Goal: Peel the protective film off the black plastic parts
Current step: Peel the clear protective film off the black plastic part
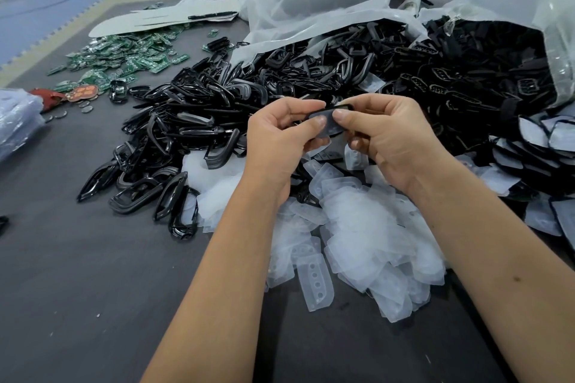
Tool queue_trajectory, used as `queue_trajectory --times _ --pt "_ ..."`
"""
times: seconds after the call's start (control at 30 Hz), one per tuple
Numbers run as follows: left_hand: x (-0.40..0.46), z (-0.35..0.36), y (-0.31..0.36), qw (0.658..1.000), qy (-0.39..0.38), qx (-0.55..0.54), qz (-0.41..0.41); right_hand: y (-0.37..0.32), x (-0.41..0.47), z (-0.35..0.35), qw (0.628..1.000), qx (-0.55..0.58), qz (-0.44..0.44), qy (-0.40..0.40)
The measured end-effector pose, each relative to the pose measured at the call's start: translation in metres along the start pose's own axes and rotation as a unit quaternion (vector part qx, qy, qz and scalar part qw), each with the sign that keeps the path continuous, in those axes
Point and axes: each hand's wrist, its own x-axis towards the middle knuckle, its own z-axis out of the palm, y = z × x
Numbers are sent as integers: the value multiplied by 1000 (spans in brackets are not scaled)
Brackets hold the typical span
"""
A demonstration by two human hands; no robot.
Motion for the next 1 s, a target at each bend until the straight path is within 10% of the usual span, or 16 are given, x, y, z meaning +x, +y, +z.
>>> queue_trajectory --times 1.0 --pt "2 -3 1 1000 1 10 23 4 -3 7 989 -90 -116 23"
